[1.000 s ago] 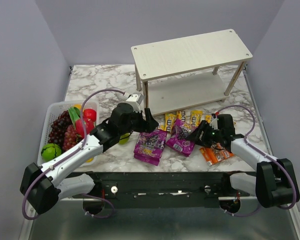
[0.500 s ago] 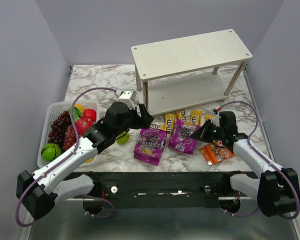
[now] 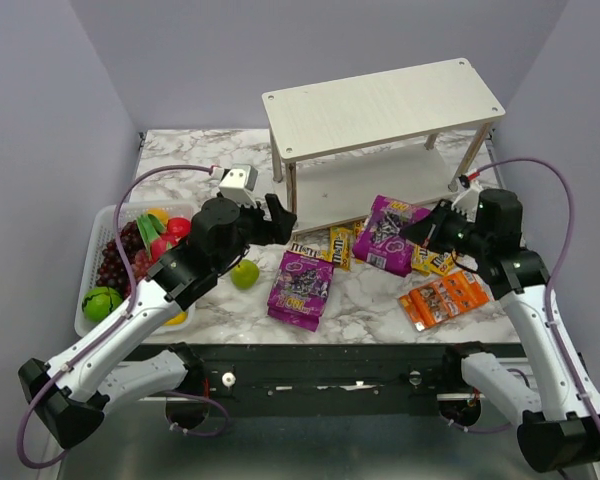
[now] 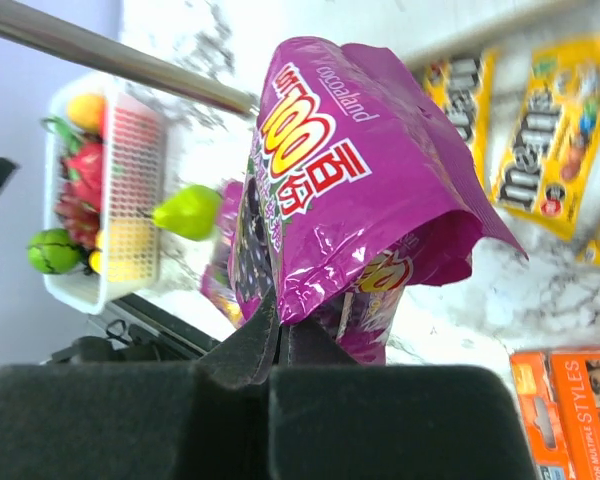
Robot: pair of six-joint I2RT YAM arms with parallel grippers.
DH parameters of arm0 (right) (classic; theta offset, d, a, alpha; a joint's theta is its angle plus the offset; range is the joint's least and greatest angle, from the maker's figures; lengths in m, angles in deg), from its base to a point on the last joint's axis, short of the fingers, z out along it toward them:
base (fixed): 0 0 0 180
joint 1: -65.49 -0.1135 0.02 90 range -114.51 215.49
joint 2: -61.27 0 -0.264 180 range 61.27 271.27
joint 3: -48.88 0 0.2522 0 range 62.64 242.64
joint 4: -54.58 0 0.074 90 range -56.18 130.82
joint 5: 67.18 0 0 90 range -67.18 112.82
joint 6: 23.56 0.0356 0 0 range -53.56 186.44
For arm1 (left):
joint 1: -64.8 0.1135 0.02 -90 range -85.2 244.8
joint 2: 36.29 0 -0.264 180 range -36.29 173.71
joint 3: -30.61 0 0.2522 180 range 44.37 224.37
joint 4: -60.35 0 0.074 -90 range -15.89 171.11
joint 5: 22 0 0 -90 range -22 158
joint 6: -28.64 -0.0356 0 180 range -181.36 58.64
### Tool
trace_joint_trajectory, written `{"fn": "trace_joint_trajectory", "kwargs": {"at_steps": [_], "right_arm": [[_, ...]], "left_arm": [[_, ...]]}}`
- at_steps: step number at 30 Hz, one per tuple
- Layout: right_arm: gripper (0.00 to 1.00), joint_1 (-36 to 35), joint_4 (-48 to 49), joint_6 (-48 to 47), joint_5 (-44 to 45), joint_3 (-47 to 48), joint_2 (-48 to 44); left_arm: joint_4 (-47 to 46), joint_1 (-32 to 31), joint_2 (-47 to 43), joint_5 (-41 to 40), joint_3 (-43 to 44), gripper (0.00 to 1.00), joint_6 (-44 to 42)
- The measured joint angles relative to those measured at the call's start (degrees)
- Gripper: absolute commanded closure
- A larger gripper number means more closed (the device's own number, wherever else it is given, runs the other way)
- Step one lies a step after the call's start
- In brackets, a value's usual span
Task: Place and organize the candy bags onto the shelf
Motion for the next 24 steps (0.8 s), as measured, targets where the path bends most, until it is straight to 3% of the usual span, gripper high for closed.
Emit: {"fn": "trace_joint_trajectory", "kwargs": {"at_steps": [12,24], "right_arm": [[0.99,0.0,-10.7,-2.6,0.6,25.6,-0.1],[0.99,0.0,-7.1,-3.9,-13.6,48.3,17.9]], "left_arm": [[0.5,0.0,-2.5,-5.7,6.0,0.12,-4.8],[5.2,0.1,-2.4,-16.3,11.1,0.11,-4.5]]}}
